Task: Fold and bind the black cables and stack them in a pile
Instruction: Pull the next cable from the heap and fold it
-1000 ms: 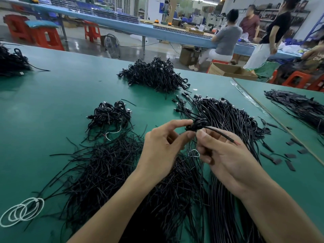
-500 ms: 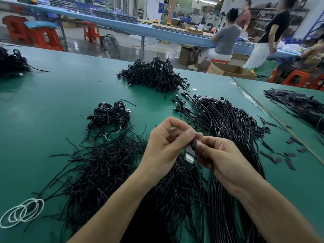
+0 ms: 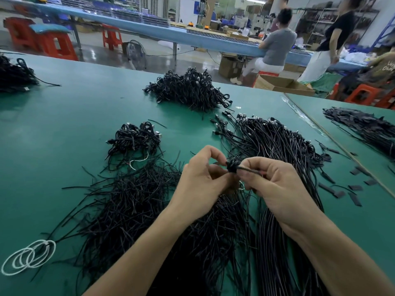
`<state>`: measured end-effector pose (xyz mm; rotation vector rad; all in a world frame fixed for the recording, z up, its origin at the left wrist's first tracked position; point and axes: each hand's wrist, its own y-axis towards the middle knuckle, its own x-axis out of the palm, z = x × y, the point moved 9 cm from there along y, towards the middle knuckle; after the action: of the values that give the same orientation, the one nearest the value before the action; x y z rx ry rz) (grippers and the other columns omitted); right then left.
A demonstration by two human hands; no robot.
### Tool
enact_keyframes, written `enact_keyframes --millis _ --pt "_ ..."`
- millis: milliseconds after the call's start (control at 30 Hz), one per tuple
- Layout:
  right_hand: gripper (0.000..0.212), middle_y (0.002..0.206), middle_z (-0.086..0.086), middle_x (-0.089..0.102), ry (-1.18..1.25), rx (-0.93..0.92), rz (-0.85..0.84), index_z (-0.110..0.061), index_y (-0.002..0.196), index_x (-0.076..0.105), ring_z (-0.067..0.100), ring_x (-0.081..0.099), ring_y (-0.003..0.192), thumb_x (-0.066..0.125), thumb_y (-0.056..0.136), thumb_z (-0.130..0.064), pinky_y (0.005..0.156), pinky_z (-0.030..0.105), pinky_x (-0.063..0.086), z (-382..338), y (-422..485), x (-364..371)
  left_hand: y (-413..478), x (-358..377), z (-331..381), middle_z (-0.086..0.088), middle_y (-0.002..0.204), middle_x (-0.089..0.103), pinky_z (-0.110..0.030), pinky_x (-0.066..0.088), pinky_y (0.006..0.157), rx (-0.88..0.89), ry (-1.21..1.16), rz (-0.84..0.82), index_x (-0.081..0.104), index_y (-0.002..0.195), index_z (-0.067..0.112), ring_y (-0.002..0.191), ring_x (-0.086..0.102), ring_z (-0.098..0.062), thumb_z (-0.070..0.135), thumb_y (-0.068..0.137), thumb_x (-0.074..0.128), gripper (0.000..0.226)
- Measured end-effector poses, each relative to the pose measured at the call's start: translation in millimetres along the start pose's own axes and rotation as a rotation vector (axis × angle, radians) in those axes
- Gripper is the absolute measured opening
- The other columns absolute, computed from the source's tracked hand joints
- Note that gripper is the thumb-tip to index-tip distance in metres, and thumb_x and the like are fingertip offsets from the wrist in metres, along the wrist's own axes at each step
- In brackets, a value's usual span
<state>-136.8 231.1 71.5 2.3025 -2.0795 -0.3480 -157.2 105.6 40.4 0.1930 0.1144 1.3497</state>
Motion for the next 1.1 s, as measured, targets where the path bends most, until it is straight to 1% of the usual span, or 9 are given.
enact_keyframes --millis 167,300,433,533,633,767,867,933,1100 --pt "0.015 0.065 -0.005 0.058 -0.013 0.112 -0.045 -0.019 0.073 0.073 0.001 0.049 0.058 0.069 0.087 -0.017 0.052 0.009 0.039 21.2 -10.3 4.2 1.4 -10.2 9.3 -0.008 0.095 0.077 -0.030 0.058 0.075 0.001 -0.240 0.044 0.053 0.100 0.016 0.088 0.074 -0.021 -0.005 0.095 0.047 0.023" --pt "0.012 0.067 -0.005 0.056 0.041 0.244 -0.087 -0.022 0.071 0.070 0.005 0.049 0.059 0.071 0.075 -0.034 0.051 0.014 0.036 45.7 -18.0 12.8 0.2 -8.0 14.4 -0.015 0.090 0.077 -0.036 0.058 0.081 -0.009 -0.351 -0.021 0.053 0.100 0.019 0.088 0.074 -0.027 0.017 0.084 0.050 0.017" --pt "0.029 0.073 0.005 0.060 0.183 0.318 -0.036 -0.006 0.086 0.072 0.010 0.050 0.063 0.074 0.069 -0.029 0.059 0.019 0.040 56.3 -14.0 11.9 -2.9 0.2 19.0 -0.013 0.079 0.076 -0.027 0.055 0.067 0.044 -0.260 -0.129 0.052 0.103 0.017 0.066 0.070 -0.022 0.022 0.090 0.065 0.019" --pt "0.034 0.079 0.016 0.064 0.215 0.339 0.068 0.001 0.088 0.071 0.023 0.055 0.070 0.075 0.070 -0.027 0.069 0.030 0.048 54.5 -8.4 -1.4 -5.0 7.4 13.5 -0.003 0.083 0.076 -0.042 0.053 0.062 0.060 -0.071 -0.158 0.053 0.104 0.020 0.064 0.061 -0.024 0.020 0.078 0.083 0.040" --pt "0.013 0.068 0.008 0.059 0.216 0.272 0.131 -0.005 0.082 0.068 0.008 0.053 0.054 0.068 0.084 -0.018 0.051 0.017 0.048 43.1 -2.6 -11.7 -4.4 3.5 7.7 0.013 0.078 0.059 -0.017 0.039 0.059 0.109 0.265 -0.039 0.056 0.092 0.034 0.063 0.045 -0.003 0.031 0.065 0.092 0.045" --pt "0.015 0.061 -0.002 0.055 0.134 0.128 0.109 -0.012 0.075 0.067 -0.001 0.049 0.052 0.065 0.090 -0.012 0.050 0.009 0.041 25.8 -0.4 -12.6 -3.7 0.8 -10.9 0.011 0.059 0.057 -0.017 0.038 0.046 -0.018 0.341 0.019 0.049 0.085 0.035 0.045 0.044 -0.001 0.041 0.070 0.089 0.043" --pt "0.019 0.060 -0.006 0.056 0.117 0.080 0.066 -0.017 0.072 0.069 0.000 0.049 0.056 0.066 0.090 -0.012 0.053 0.008 0.041 19.2 -2.0 -4.9 -3.0 -0.4 -17.2 0.001 0.062 0.070 -0.028 0.050 0.046 -0.098 0.225 0.004 0.048 0.090 0.027 0.049 0.065 -0.016 0.030 0.080 0.084 0.038" --pt "0.017 0.061 -0.006 0.058 0.152 0.087 0.038 -0.017 0.071 0.070 0.000 0.049 0.055 0.068 0.087 -0.013 0.052 0.008 0.040 20.9 -3.0 -0.9 -2.0 0.5 -18.1 -0.008 0.074 0.075 -0.041 0.061 0.063 -0.154 0.077 -0.026 0.051 0.098 0.018 0.064 0.072 -0.027 0.016 0.086 0.077 0.029" --pt "0.012 0.059 -0.006 0.056 0.186 0.152 -0.046 -0.019 0.068 0.072 -0.001 0.045 0.049 0.068 0.079 -0.023 0.045 0.008 0.037 32.8 -3.5 11.9 3.4 -5.7 -22.1 -0.007 0.074 0.070 -0.034 0.057 0.058 -0.296 -0.348 0.045 0.059 0.094 0.011 0.063 0.067 -0.017 0.011 0.098 0.053 0.008"
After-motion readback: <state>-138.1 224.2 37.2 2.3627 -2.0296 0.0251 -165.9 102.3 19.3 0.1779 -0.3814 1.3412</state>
